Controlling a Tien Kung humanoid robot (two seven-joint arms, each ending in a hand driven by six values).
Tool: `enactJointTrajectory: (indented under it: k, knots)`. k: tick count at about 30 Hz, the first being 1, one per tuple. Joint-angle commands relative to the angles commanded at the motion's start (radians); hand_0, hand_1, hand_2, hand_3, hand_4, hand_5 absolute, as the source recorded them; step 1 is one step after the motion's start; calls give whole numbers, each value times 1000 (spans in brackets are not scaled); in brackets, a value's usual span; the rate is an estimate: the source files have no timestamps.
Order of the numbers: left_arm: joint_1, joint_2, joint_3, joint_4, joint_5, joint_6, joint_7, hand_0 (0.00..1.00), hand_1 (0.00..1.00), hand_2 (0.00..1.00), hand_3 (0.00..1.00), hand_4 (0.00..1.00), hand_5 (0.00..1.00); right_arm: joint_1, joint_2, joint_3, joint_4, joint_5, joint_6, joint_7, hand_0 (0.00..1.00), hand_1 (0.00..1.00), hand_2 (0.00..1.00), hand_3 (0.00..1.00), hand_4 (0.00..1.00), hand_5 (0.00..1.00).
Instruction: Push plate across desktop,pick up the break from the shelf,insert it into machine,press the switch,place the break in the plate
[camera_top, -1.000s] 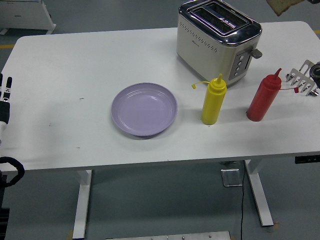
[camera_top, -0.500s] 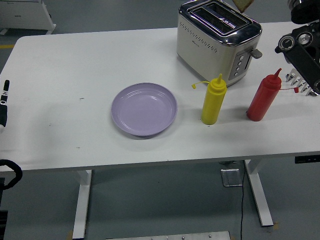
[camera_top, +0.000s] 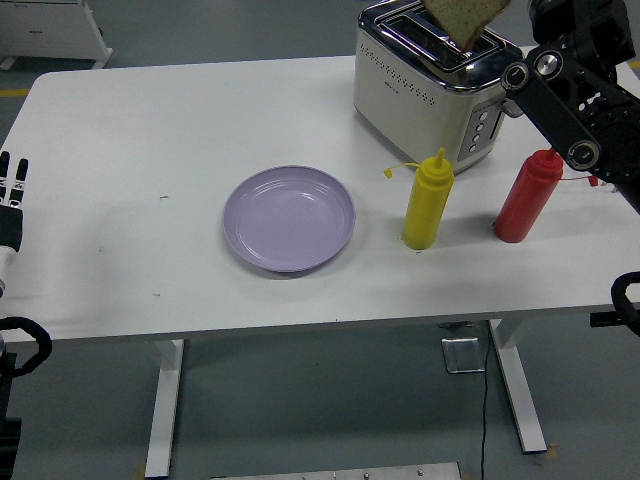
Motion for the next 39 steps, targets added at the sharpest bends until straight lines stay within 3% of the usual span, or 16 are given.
enactJointTrajectory:
  k: [21, 22, 27, 28, 33, 34, 39]
  knots:
    - [-8, -3, 12, 5, 0, -1, 1, 862, 917, 911, 801, 656, 998, 18, 64, -19, -94, -50, -12, 22, 277, 364, 439, 504, 315, 30]
    - [-8, -3, 13, 5, 0, -2, 2, 868, 918, 912, 802, 656, 998, 18, 66, -22, -98, -51, -10, 24, 343, 431, 496, 541, 383, 59]
    - [-9, -3, 14, 6, -1, -2, 2, 868, 918, 912, 802, 656, 998, 18, 75, -38, -123, -70, 17, 32, 343, 431, 496, 541, 383, 59]
    - [-9, -3, 14, 6, -1, -1, 2, 867, 919, 913, 803, 658, 998, 18, 76, -41, -128, -75, 21, 33, 596, 640, 687, 808, 631, 215]
    - [-11, -3, 14, 6, -1, -1, 2, 867, 919, 913, 803, 658, 998, 18, 80, -50, -145, -101, 37, 55, 596, 640, 687, 808, 631, 215]
    - [-11, -3, 14, 6, -1, -1, 2, 868, 919, 914, 802, 658, 998, 18, 80, -51, -147, -103, 38, 58, 785, 790, 895, 954, 746, 270]
    - [-13, -3, 14, 6, -1, -2, 2, 868, 919, 914, 802, 658, 998, 18, 80, -46, -151, -112, 37, 85, 785, 790, 895, 954, 746, 270]
